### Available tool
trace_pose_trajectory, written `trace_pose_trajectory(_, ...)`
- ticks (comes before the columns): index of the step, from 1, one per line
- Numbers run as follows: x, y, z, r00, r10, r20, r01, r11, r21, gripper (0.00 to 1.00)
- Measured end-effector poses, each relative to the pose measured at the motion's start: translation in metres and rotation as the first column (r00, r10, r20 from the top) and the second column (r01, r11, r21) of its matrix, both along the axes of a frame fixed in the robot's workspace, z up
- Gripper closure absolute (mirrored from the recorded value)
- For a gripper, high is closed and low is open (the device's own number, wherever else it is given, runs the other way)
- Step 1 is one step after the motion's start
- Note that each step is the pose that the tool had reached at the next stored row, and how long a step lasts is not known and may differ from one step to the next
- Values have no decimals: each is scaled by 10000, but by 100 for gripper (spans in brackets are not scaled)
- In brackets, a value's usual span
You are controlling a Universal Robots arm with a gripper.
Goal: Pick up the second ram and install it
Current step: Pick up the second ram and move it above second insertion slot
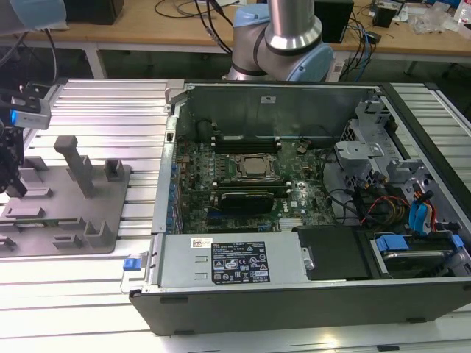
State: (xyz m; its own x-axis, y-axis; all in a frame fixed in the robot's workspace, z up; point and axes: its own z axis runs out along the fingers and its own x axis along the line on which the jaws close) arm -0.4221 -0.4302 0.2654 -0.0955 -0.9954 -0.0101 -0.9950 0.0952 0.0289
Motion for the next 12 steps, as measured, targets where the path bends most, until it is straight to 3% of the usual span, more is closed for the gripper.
trace_pose_trajectory(12,-5,-12,-111,9998,203,0,-203,9998,0,92)
